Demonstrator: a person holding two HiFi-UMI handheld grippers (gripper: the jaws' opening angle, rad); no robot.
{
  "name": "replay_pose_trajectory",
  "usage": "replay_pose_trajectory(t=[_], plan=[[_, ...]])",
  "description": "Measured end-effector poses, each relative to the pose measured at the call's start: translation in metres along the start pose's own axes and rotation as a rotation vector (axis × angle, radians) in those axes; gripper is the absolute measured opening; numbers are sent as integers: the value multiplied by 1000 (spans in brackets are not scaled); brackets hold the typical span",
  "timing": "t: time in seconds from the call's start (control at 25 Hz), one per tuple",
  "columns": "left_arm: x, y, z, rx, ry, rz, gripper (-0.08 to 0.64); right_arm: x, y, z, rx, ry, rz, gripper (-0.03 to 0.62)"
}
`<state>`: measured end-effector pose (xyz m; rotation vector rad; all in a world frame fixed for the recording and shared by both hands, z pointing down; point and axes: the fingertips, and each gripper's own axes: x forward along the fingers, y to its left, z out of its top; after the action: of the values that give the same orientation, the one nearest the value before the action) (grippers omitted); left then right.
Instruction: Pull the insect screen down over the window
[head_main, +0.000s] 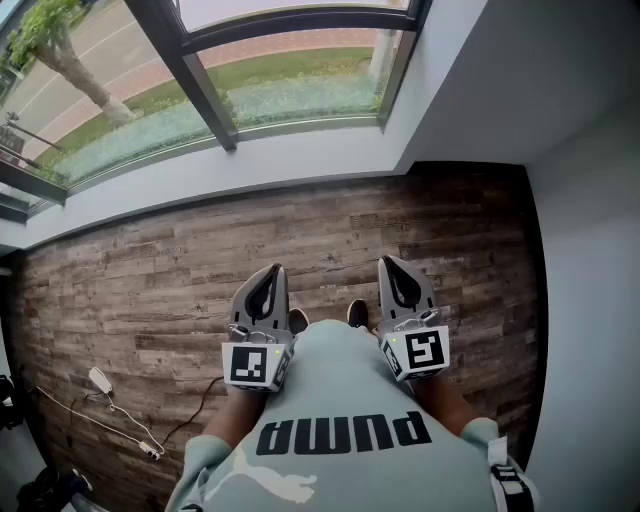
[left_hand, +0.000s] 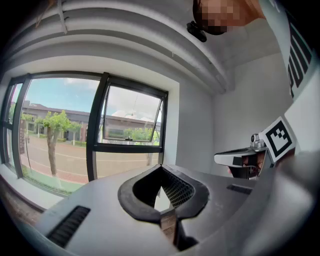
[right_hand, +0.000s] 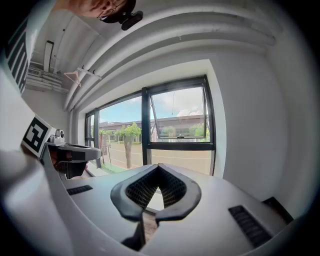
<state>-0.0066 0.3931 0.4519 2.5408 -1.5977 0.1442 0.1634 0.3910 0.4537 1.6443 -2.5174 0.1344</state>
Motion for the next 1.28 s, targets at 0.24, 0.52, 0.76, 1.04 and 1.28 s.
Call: replay_pose_trajectory(t=[0.24, 0.52, 0.76, 1.04, 1.28], plan=[[-2, 4, 1, -3, -7, 6, 12, 2, 3, 2, 0, -5, 5, 5], [-4, 8, 1, -11, -10, 17, 12, 4, 10, 5, 2, -14, 31, 5], [-9, 16, 1, -27, -13, 27, 12, 8, 14, 3, 29, -14, 29, 5], [-20, 35, -4, -47, -17, 34, 12, 16, 26, 1, 38, 2, 5, 5], [-37, 65, -5, -62, -30, 41, 12, 25, 53, 3, 31, 17, -19, 5]])
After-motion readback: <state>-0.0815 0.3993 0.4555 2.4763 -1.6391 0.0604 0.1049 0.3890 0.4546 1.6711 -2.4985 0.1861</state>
